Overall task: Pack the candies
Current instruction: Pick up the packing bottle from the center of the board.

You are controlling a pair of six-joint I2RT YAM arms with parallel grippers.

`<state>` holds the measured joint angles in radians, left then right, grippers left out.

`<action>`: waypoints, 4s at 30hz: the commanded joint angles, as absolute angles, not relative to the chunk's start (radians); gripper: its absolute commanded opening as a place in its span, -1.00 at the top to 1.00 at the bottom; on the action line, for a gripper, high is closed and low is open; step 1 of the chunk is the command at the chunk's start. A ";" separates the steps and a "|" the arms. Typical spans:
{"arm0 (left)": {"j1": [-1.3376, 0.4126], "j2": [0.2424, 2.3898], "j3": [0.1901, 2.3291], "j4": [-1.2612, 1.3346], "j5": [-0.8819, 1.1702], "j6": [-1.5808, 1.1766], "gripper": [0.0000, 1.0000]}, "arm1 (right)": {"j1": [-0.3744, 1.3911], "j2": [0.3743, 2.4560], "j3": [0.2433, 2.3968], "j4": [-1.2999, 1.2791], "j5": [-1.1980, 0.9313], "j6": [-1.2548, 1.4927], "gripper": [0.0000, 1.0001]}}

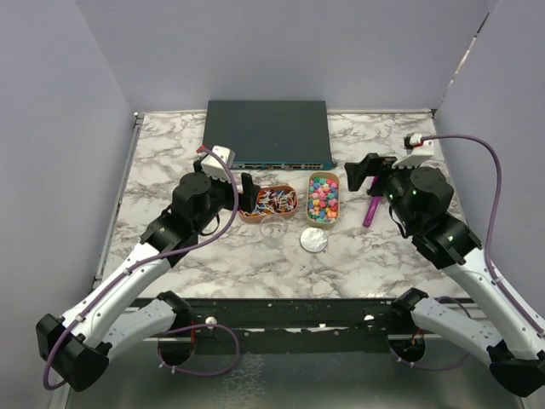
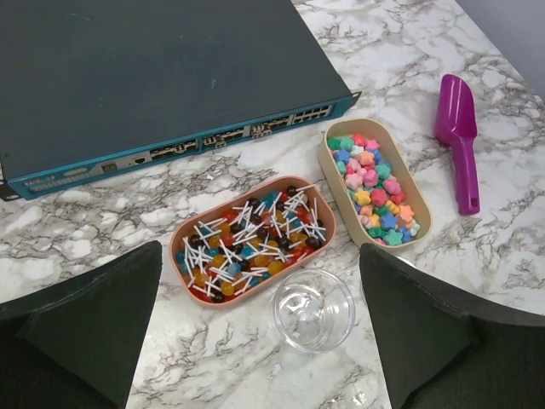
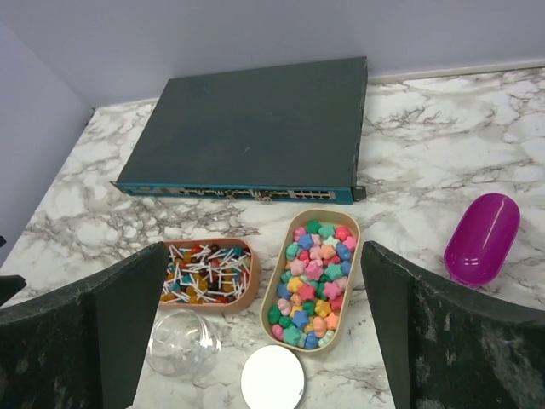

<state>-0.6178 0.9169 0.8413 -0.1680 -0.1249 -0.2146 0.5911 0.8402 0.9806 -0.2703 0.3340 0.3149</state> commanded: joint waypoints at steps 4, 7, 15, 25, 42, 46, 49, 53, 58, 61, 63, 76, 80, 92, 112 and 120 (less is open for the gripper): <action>-0.624 0.880 0.870 -0.185 -0.157 -0.221 -0.98 | 0.596 0.826 1.033 -0.368 0.385 0.313 -1.00; -0.624 0.871 0.869 -0.186 -0.161 -0.222 -0.98 | 0.595 0.824 1.048 -0.397 0.387 0.302 -1.00; -0.624 0.862 0.867 -0.186 -0.170 -0.223 -0.98 | 0.596 0.785 0.993 -0.366 0.314 0.261 -1.00; -0.624 0.863 0.865 -0.185 -0.193 -0.226 -0.98 | 0.596 0.885 0.971 -0.450 0.175 0.309 -1.00; -0.624 0.894 0.873 -0.205 -0.225 -0.228 -0.98 | 0.722 1.165 1.048 -0.486 0.145 0.393 -0.78; -0.624 0.894 0.876 -0.212 -0.241 -0.230 -0.98 | 0.801 1.246 1.096 -0.494 0.217 0.407 -0.75; -0.624 0.890 0.880 -0.218 -0.265 -0.229 -0.98 | 0.835 1.308 1.115 -0.491 0.234 0.426 -0.70; -0.624 0.876 0.883 -0.227 -0.297 -0.230 -0.98 | 0.857 1.388 1.131 -0.476 0.223 0.450 -0.61; -0.624 0.855 0.883 -0.229 -0.305 -0.232 -0.98 | 0.872 1.496 1.153 -0.465 0.225 0.467 -0.52; -0.624 0.843 0.882 -0.229 -0.307 -0.234 -0.98 | 0.875 1.544 1.159 -0.452 0.228 0.479 -0.46; -0.624 0.836 0.883 -0.230 -0.307 -0.234 -0.98 | 0.875 1.572 1.163 -0.442 0.227 0.484 -0.44; -0.624 0.787 0.881 -0.230 -0.321 -0.235 -0.98 | 0.875 1.726 1.236 -0.427 0.238 0.523 -0.11; -0.624 0.774 0.880 -0.229 -0.321 -0.235 -0.98 | 0.875 1.760 1.246 -0.426 0.240 0.528 -0.02; -0.624 0.769 0.880 -0.230 -0.316 -0.235 -0.98 | 0.875 1.811 1.232 -0.414 0.235 0.544 0.46; -0.624 0.769 0.879 -0.230 -0.311 -0.236 -0.98 | 0.983 1.648 1.130 -0.500 0.332 0.580 0.99; -0.624 0.768 0.879 -0.229 -0.305 -0.238 -0.98 | 1.070 1.538 1.025 -0.547 0.402 0.664 0.99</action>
